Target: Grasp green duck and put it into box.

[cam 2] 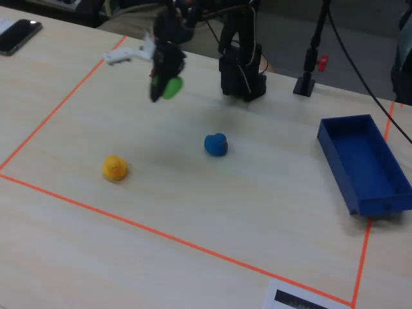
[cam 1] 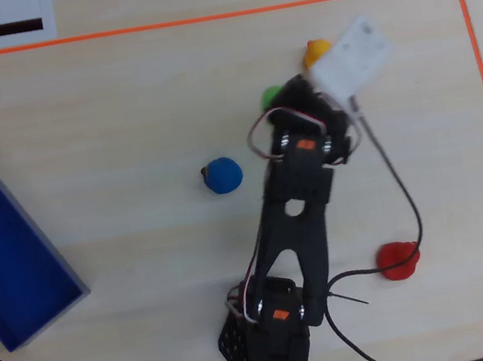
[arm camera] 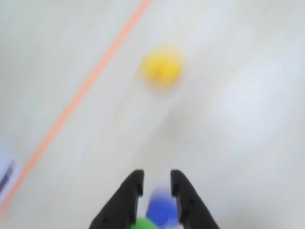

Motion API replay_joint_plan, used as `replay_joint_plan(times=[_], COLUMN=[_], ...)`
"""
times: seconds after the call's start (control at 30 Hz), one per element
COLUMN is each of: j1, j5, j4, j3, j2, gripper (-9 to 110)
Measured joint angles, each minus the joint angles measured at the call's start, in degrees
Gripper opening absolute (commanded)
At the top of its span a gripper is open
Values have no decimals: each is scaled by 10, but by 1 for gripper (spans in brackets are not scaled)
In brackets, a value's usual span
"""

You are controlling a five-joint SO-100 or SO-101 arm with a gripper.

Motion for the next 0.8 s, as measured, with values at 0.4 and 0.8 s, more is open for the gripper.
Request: replay_joint_plan(times=[0.4,0.8], j1=[-557,-729], j5=[299,320], j4=[163,98], j3=[-127,-365], j2=[-100,-381], gripper=[0,0])
